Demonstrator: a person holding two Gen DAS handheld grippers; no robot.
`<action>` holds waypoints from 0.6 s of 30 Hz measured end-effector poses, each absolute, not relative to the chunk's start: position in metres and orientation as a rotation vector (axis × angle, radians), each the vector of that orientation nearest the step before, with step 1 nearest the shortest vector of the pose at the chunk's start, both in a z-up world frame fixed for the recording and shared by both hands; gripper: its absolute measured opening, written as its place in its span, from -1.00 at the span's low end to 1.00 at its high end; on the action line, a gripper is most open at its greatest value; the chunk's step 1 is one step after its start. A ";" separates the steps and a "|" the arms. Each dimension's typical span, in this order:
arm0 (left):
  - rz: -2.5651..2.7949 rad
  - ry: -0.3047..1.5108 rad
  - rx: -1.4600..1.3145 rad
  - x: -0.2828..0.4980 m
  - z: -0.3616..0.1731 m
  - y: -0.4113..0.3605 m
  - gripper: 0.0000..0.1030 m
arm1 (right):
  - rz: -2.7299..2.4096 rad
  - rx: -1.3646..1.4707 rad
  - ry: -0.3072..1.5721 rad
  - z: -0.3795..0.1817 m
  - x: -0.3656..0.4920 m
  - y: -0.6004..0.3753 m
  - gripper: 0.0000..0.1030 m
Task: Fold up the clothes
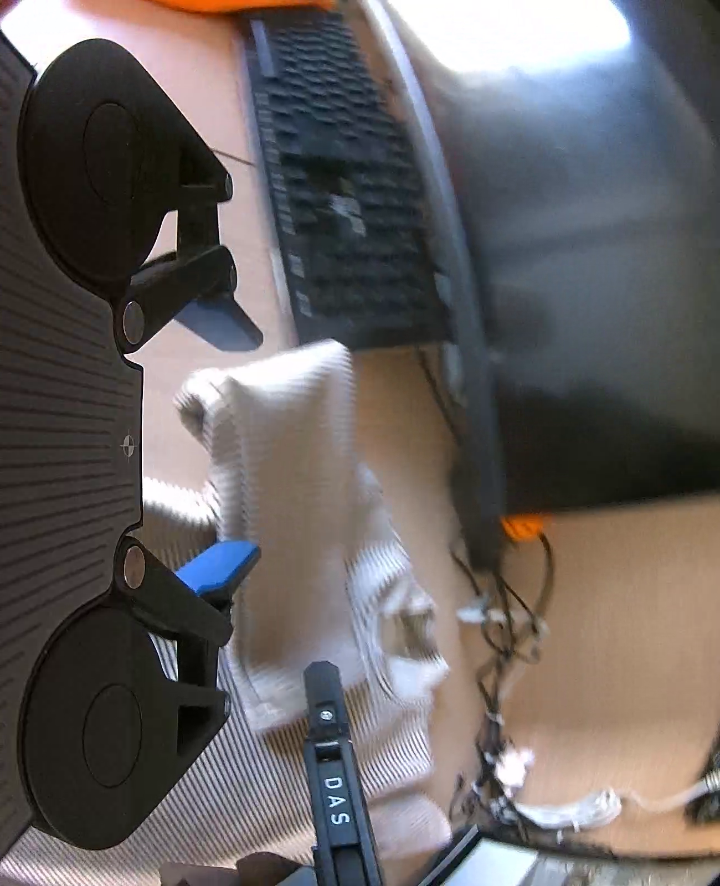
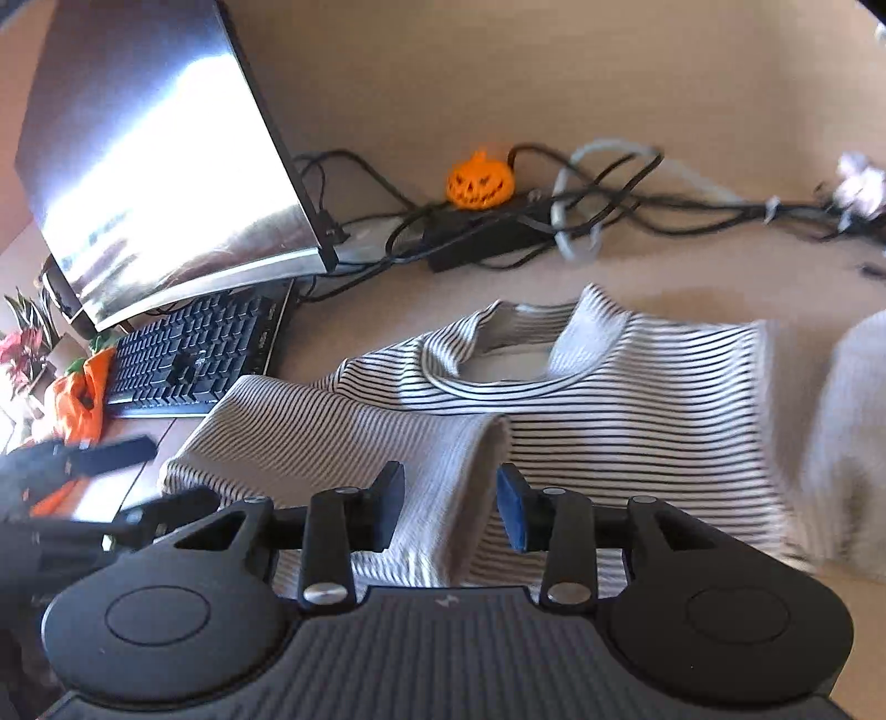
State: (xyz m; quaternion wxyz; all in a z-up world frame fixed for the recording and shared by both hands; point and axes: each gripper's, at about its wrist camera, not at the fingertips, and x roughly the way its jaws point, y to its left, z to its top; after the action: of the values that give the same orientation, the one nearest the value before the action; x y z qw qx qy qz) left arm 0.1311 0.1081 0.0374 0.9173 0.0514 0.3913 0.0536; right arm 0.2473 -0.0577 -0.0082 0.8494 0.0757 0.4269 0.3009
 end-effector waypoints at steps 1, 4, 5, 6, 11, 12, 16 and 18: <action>0.121 0.824 0.103 0.134 0.032 0.111 0.66 | 0.639 0.152 0.911 -0.013 0.251 -0.053 -0.33; 0.134 0.851 0.070 0.141 0.022 0.121 0.71 | 0.678 0.102 0.897 -0.013 0.250 -0.039 -0.81; 0.127 0.848 0.059 0.143 0.021 0.123 0.71 | 0.685 0.084 0.882 -0.010 0.248 -0.036 -0.88; 0.115 0.839 0.053 0.145 0.021 0.123 0.60 | 0.691 0.066 0.865 -0.007 0.245 -0.034 -0.89; 0.045 0.769 0.074 0.158 0.034 0.103 -0.03 | 0.653 0.031 0.768 0.020 0.238 -0.052 -0.91; 0.005 0.732 0.083 0.160 0.041 0.094 -0.03 | 0.628 0.022 0.743 0.028 0.238 -0.061 -0.91; -0.168 0.640 0.133 0.153 0.064 0.057 0.44 | 0.469 -0.060 0.674 0.041 0.235 -0.102 -0.91; -0.171 0.627 0.212 0.146 0.061 0.043 0.80 | 0.393 -0.086 0.672 0.040 0.237 -0.122 -0.91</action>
State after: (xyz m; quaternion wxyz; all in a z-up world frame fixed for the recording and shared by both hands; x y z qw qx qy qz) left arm 0.1461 0.0433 0.0611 0.9421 0.1040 0.3075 -0.0839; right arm 0.2368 -0.1220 0.0402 0.9243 -0.0418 0.3274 0.1917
